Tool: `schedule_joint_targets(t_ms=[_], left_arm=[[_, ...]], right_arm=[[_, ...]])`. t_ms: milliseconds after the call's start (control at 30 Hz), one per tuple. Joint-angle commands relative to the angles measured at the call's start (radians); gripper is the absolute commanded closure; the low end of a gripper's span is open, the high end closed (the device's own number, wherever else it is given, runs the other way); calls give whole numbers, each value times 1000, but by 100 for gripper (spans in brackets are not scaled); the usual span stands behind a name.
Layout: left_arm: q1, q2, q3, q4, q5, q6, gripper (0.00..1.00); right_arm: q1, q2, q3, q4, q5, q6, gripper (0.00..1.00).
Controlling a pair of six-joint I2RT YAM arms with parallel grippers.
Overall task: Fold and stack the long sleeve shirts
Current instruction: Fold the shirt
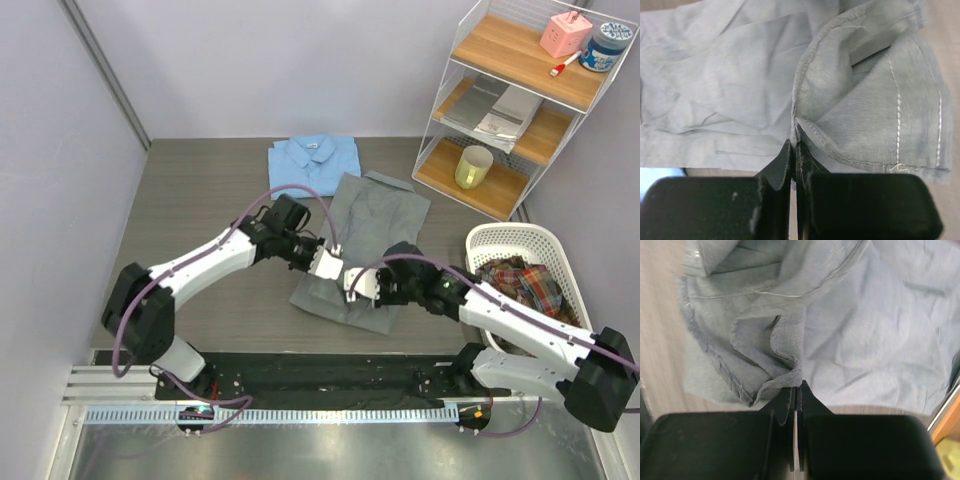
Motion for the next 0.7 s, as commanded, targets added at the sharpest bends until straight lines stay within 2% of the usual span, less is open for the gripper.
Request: schedule_joint_targets(t_ms=[0, 167, 333, 567, 667], left_arm=[[44, 128, 146, 21, 49, 40, 100], [78, 284, 262, 30, 29, 40, 100], [84, 372, 344, 52, -4, 35, 100], [98, 430, 365, 102, -35, -3, 100], [98, 456, 382, 144, -79, -56, 98]], right_arm=[[-164, 72, 83, -4, -109, -82, 99], [-310, 196, 153, -6, -168, -102, 99], [-398, 297, 204, 5, -198, -125, 99], [-449, 373, 229, 8, -191, -122, 99], [-459, 380, 221, 8, -169, -128, 93]])
